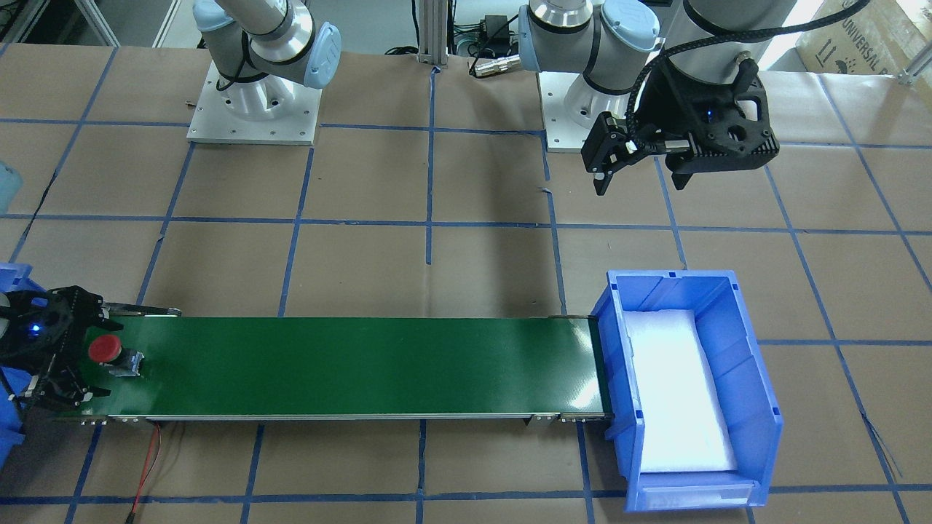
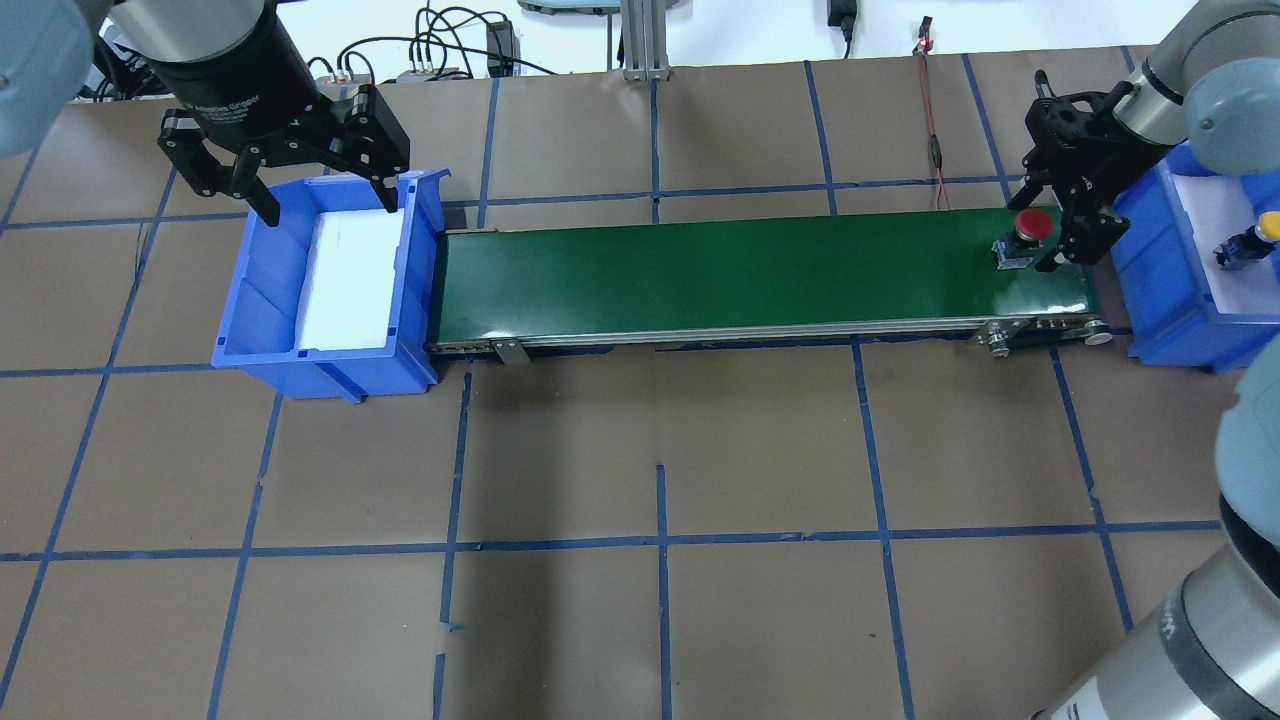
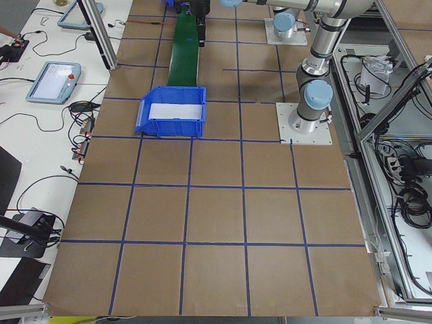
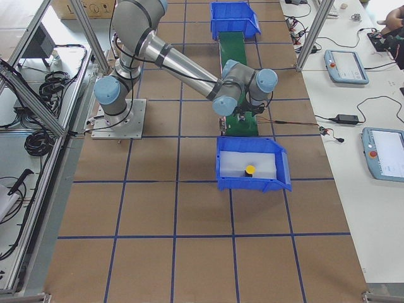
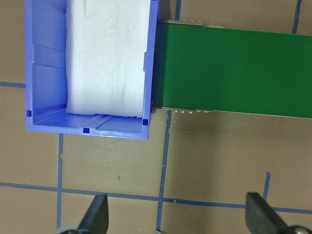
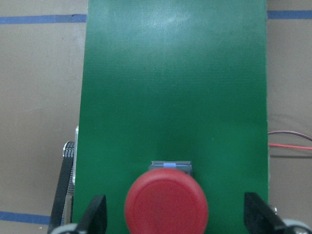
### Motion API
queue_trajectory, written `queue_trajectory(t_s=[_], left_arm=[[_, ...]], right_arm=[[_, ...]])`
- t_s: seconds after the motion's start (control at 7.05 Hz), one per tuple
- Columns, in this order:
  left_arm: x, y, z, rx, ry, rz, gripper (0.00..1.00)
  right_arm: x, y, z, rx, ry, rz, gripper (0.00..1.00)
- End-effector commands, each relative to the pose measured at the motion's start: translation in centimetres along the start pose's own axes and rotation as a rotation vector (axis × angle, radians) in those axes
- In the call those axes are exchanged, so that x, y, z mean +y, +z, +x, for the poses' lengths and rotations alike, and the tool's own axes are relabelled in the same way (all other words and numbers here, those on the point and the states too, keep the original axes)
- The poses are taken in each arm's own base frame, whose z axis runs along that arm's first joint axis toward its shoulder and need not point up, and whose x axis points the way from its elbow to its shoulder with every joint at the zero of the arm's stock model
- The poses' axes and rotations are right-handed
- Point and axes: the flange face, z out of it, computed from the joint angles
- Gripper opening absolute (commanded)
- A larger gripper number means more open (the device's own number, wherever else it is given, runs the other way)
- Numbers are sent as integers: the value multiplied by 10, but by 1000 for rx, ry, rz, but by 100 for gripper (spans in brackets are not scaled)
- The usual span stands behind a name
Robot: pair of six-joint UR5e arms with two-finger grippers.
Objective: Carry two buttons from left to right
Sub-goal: 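Lower the right gripper, grasp the red button and lift it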
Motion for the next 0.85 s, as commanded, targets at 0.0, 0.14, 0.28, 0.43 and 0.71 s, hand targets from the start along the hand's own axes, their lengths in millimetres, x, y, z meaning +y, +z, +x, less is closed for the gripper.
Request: queue_trajectory(t_s=[0.0,0.14,0.28,0.43,0.71], left_arm=[[-2,0,-2,2,-4,9,100],[-4,2,-1,2,-3,8,100],[-2,0,-1,2,-3,9,100],[-1,-1,-3,-1,-6,11,100],[-1,-1,-2,1,-4,13,100]], right_arm=[[0,1,0,-1,-3,0,62],[1,1,0,-4,-3,-7,29],[0,-5,-2,-1,-3,-22,17],[1,-8,-1,4,-4,-24,15],[-10,-68,-10,84,-19,-106,14]])
